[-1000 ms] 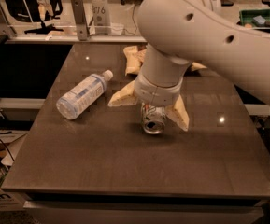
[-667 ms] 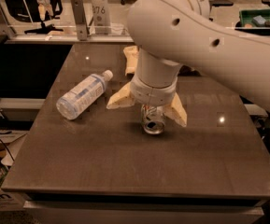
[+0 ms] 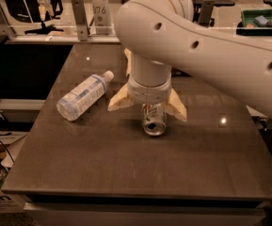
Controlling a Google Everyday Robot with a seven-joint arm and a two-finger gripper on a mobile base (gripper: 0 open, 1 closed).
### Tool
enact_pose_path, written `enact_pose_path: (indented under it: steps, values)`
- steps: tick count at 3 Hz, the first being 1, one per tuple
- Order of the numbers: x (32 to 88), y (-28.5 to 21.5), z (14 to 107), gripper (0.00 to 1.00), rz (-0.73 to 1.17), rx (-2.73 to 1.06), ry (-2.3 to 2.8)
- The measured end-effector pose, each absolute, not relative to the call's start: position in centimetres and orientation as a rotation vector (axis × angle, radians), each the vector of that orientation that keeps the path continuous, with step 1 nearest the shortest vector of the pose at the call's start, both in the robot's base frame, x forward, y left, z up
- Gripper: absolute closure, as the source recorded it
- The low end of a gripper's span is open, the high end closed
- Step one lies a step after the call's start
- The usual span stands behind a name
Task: Pick 7up can
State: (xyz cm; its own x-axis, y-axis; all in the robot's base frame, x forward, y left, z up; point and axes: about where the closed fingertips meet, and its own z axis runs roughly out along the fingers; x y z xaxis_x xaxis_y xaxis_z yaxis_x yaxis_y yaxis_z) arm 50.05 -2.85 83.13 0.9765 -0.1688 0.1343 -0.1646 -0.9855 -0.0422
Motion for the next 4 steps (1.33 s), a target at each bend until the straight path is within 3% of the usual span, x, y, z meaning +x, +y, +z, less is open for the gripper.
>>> enact_pose_path:
  steps: [1,2,4]
  values:
    - [50.7,-3.2,82.3,0.00,-0.214,-3.122,0.261]
    - [51.5,-3.4,82.1,0.18,-0.222,-3.137,0.261]
    - [52.0,-3.8,82.7,0.65,-0.225,-3.135,0.262]
